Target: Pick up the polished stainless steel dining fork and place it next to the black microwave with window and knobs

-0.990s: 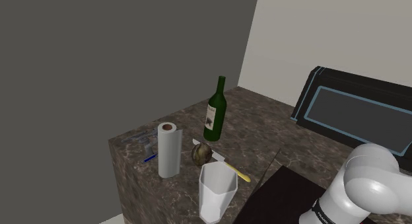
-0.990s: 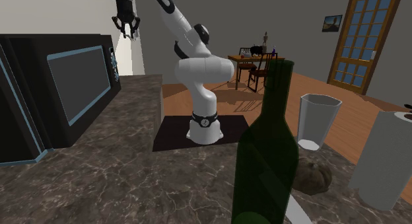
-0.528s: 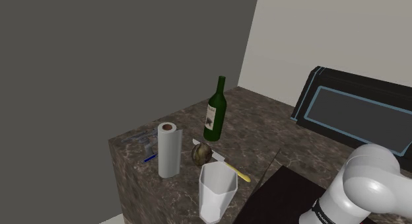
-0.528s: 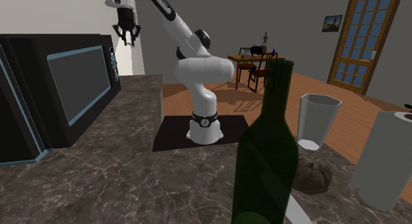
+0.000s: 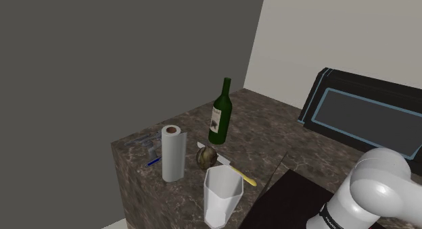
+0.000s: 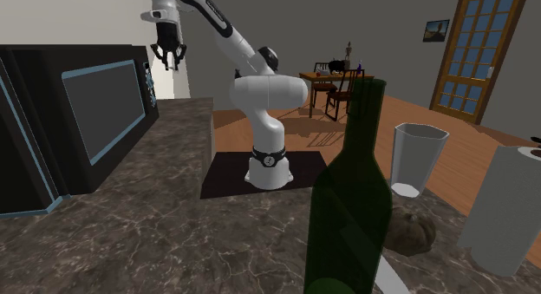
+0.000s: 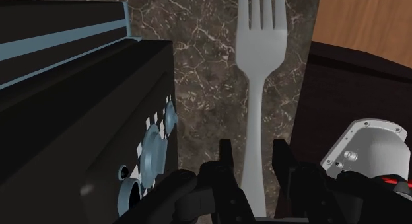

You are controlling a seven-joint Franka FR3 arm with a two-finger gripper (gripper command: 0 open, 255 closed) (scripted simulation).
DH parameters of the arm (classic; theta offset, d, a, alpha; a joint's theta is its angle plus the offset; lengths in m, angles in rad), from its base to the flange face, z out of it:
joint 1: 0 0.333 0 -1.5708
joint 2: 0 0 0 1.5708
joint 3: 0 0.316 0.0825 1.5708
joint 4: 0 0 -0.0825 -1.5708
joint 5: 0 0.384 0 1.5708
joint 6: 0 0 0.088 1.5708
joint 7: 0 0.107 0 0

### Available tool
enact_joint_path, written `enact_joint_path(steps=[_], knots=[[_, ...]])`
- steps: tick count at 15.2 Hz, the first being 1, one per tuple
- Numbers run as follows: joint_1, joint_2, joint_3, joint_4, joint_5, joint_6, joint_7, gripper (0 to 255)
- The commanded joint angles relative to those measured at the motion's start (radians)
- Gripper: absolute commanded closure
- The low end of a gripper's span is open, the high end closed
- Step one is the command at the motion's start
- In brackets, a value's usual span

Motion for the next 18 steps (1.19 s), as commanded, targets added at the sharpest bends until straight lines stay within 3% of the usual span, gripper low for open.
enact_joint_path(steps=[1, 13, 18], knots=[[-0.010, -0.023, -0.012, -0.024, -0.015, 0.008, -0.004, 255], [-0.072, -0.155, -0.087, -0.165, -0.096, 0.052, -0.014, 255], [-0.141, -0.155, -0.164, -0.219, -0.100, 0.123, -0.038, 255]])
